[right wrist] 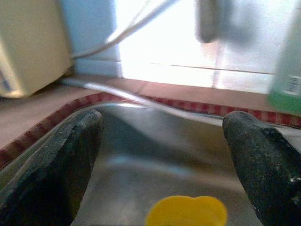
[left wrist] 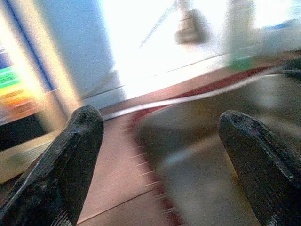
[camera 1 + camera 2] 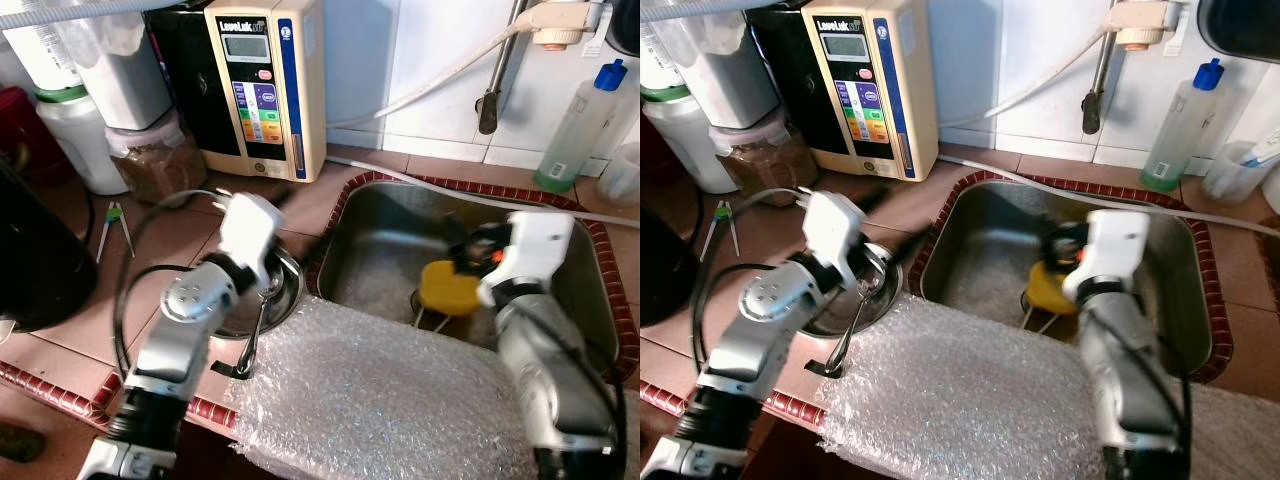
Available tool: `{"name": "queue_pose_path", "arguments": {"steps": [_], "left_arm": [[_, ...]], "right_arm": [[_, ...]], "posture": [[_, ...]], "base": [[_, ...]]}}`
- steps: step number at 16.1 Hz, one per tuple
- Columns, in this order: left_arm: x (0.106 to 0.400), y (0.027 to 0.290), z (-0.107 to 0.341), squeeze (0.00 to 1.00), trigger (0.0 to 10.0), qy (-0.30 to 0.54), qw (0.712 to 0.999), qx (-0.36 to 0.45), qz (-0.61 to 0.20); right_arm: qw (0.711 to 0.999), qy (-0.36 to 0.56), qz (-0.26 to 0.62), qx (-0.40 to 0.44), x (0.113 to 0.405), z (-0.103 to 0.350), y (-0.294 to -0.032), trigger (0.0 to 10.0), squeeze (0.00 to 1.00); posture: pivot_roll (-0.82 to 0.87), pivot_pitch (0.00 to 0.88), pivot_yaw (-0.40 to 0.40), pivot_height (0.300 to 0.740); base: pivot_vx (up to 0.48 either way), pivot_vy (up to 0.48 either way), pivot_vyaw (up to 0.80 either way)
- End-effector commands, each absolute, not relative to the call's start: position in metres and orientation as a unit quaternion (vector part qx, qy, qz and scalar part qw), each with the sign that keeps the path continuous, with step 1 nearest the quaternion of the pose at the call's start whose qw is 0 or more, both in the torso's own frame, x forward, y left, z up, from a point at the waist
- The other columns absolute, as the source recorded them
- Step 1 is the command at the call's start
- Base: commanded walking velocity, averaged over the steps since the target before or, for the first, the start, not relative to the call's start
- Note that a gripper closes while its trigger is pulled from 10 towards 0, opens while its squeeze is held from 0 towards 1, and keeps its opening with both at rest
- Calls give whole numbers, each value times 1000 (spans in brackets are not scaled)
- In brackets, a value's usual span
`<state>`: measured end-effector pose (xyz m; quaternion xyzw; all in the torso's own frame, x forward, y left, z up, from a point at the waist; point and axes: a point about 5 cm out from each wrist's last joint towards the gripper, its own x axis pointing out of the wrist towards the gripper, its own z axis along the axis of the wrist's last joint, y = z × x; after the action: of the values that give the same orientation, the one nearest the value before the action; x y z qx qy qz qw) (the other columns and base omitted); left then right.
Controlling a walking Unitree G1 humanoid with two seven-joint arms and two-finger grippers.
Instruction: Kitchen organization
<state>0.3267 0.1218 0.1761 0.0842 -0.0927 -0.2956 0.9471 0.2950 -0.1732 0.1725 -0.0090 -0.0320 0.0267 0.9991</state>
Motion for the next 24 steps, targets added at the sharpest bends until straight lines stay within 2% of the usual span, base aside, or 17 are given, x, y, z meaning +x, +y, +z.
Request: {"name": "queue_pose_path", "arguments": {"steps": [1,4,6,7,8,10,12,14,18,19,20,21,22,23,24], "left_arm": [[329,129,175,1000,10000,-90,952,97,-275],[327,136,171,1000,10000,-88,955,104,-263],[324,143,165,1000,10000,-83,957,108,-257],[321,148,159,710,10000,-77,956,112,-260],[319,152,156,0,10000,-68,954,115,-268],[319,166,150,0,10000,-43,954,116,-272],[319,172,143,0,10000,-18,948,124,-292],[320,178,135,0,10000,14,941,146,-304],[321,183,127,0,10000,56,928,156,-334],[319,182,122,0,6510,76,919,157,-355],[318,182,121,0,6510,78,916,162,-359],[318,182,120,0,4157,84,913,163,-365],[318,182,120,0,2510,87,908,173,-371],[320,183,121,0,392,88,909,172,-368],[321,183,121,0,0,93,905,177,-375]], "right_arm": [[999,-30,44,-10,293,175,-164,10000,0],[995,-31,94,-2,284,177,-146,10000,0],[990,-44,128,-27,275,180,-135,10000,0],[988,-50,142,-43,270,181,-130,10000,0],[986,-50,155,-35,266,181,-126,10000,0],[984,-46,173,-16,259,180,-121,10000,0],[959,-4,277,65,238,176,-107,10000,0],[961,23,274,35,231,165,-108,10000,0],[949,56,309,38,213,160,-109,10000,0],[945,56,320,27,209,160,-108,10000,0],[946,55,319,28,209,160,-109,10000,0],[946,54,319,31,208,161,-109,10000,0],[942,58,327,46,207,161,-110,10000,0],[943,62,326,25,207,160,-112,10000,0],[943,69,325,18,206,159,-113,10000,0]], "posture": [[-37,57,93,740],[-34,57,87,740],[-34,52,81,740],[-32,49,77,740],[-31,47,74,740],[-29,43,67,740],[-31,35,60,740],[-32,33,61,740],[-38,36,68,740],[-38,36,68,740],[-38,36,68,740],[-36,37,67,740],[-36,36,68,740],[-37,38,70,740],[-38,38,74,740]], "base": [[0,0,0],[0,0,0],[0,0,0],[0,0,0],[0,0,0],[0,0,0],[0,0,0],[0,0,0],[0,0,0],[0,0,0],[0,0,0],[0,0,0],[0,0,0],[0,0,0],[0,0,0]]}}
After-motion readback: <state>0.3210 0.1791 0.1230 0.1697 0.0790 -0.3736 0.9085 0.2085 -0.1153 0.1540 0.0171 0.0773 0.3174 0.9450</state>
